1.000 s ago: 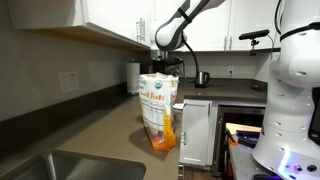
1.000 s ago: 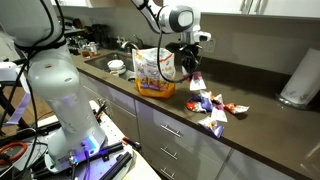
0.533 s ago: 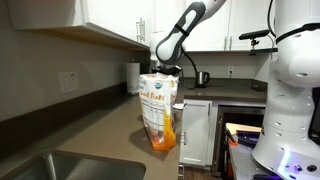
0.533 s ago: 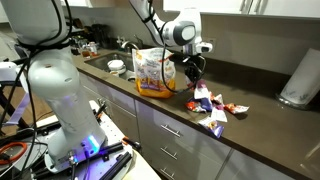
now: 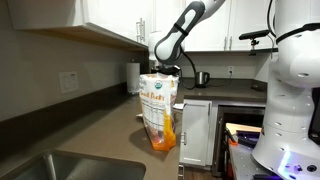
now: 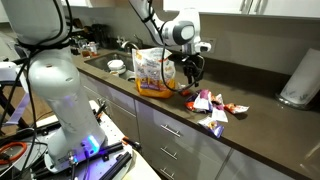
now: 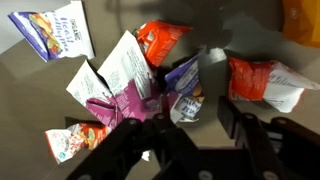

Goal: Remove the sachet from the packet

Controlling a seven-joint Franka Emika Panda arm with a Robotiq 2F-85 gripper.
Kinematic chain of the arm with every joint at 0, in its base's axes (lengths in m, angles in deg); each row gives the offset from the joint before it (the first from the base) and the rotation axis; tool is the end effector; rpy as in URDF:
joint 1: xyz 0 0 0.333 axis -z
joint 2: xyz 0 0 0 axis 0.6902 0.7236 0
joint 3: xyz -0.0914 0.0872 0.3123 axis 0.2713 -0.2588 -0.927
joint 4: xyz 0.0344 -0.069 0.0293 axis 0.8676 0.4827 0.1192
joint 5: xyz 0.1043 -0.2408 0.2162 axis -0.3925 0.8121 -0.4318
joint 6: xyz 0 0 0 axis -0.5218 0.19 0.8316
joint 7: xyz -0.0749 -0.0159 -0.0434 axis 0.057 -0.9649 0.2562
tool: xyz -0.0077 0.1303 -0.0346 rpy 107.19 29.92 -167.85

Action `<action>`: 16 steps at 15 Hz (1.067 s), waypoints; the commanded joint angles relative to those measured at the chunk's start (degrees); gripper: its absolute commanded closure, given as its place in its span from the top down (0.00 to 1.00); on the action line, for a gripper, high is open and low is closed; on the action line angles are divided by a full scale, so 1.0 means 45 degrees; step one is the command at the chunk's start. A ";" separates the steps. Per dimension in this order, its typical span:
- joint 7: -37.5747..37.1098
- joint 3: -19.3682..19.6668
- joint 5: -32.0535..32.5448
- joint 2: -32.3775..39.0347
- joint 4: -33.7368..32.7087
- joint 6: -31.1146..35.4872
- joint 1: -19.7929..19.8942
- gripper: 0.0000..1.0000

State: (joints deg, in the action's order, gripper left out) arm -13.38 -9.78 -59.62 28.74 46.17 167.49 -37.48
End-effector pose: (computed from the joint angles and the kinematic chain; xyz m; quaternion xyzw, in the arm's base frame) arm 0.4872 -0.1313 0.3430 0.9849 -0.1376 0.0487 0.0929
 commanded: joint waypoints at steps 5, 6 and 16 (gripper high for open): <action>0.0299 -0.0996 -0.0417 -0.2926 -0.0318 -0.3810 -0.0679 1.00; 0.0371 -0.1143 -0.0455 -0.3260 -0.0476 -0.4464 -0.0733 1.00; 0.0381 -0.1864 -0.0394 -0.4662 -0.1666 -0.7496 -0.0807 1.00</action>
